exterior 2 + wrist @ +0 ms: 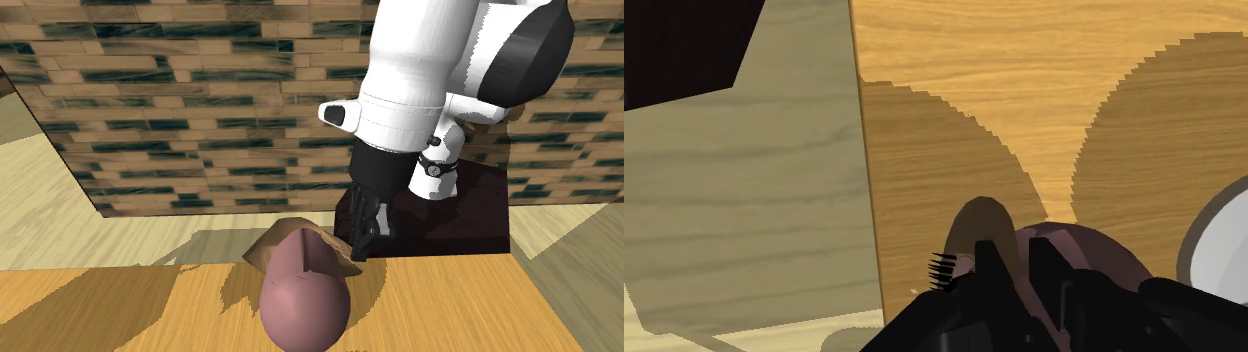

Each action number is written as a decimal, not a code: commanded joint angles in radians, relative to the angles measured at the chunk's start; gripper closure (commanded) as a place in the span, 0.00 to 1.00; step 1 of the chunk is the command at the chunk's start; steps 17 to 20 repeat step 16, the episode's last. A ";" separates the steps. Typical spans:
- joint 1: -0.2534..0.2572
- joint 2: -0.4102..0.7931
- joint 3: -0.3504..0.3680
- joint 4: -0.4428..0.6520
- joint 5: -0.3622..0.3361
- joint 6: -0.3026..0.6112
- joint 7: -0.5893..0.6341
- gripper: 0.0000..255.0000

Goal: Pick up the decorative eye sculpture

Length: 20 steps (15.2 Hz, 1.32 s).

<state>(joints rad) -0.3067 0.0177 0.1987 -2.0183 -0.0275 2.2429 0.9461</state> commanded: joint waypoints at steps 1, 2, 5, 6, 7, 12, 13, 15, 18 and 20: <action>0.000 -0.005 0.000 0.015 0.002 -0.020 -0.001 1.00; 0.000 -0.008 0.000 0.025 0.003 -0.033 -0.002 1.00; 0.000 -0.018 0.000 0.054 0.006 -0.072 -0.004 1.00; 0.000 -0.021 0.000 0.064 0.007 -0.085 -0.005 1.00; 0.000 -0.024 0.000 0.075 0.007 -0.098 -0.006 1.00; -0.001 -0.034 -0.001 0.131 0.011 -0.164 -0.009 1.00; -0.001 -0.035 -0.001 0.143 0.011 -0.177 -0.009 1.00; -0.001 -0.037 -0.001 0.156 0.012 -0.192 -0.010 1.00; -0.001 -0.036 -0.001 0.156 0.012 -0.192 -0.010 1.00; -0.001 -0.036 -0.001 0.156 0.012 -0.192 -0.010 1.00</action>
